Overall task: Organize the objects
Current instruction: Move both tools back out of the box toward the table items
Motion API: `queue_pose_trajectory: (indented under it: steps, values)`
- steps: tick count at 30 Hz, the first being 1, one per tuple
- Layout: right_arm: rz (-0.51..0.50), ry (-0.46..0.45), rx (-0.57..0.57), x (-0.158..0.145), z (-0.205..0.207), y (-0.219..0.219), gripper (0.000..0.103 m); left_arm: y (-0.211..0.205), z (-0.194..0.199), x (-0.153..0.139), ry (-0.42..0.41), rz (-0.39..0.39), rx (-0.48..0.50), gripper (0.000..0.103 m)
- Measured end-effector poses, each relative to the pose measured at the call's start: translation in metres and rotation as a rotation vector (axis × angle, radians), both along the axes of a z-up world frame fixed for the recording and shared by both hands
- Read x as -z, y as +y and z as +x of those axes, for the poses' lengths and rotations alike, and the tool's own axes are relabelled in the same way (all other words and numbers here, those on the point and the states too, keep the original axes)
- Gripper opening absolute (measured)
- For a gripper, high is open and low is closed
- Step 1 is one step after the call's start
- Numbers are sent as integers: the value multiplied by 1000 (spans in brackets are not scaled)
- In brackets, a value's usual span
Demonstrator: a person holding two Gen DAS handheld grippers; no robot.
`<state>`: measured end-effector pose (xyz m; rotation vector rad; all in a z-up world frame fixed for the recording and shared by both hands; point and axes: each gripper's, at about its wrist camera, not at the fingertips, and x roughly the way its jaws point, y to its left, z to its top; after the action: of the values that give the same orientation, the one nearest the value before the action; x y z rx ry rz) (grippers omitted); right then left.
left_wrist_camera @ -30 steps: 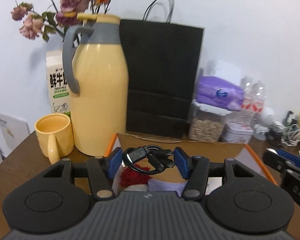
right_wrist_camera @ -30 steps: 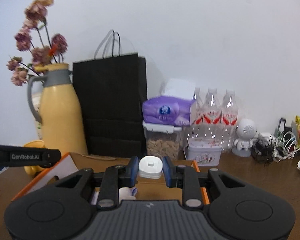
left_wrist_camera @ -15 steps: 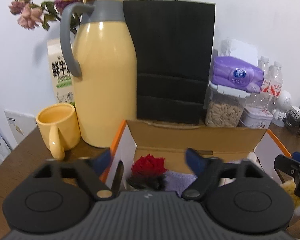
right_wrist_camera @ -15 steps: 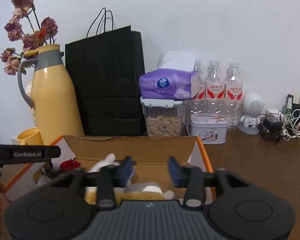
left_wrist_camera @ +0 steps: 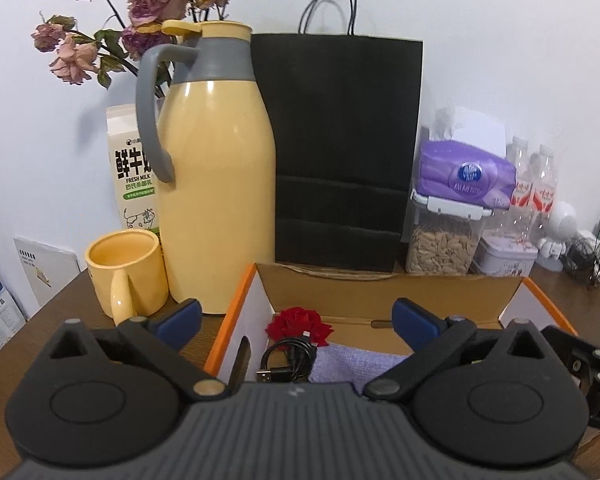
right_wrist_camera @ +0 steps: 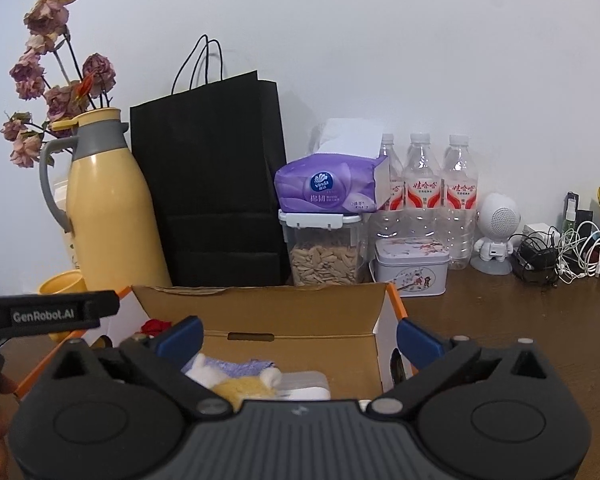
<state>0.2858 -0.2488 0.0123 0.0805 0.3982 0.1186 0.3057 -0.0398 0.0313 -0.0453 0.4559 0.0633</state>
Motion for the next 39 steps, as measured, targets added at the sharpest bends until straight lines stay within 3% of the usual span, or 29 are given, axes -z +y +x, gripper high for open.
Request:
queue_pose_trajectory:
  steps: [11, 20, 26, 32, 39]
  values:
    - [-34, -64, -16, -22, -43, 4, 103, 15, -45, -21, -81, 1, 36, 103]
    - [-72, -104, -52, -26, -110, 12, 103, 42, -98, -17, -67, 20, 68, 103]
    - [-102, -54, -77, -3, -150, 22, 103, 53, -136, 2, -20, 86, 83, 103]
    - [-118, 21, -79, 26, -175, 32, 103, 66, -158, 30, 76, 96, 76, 103]
    - [-147, 33, -61, 44, -198, 43, 103, 71, -177, 40, 86, 103, 80, 103]
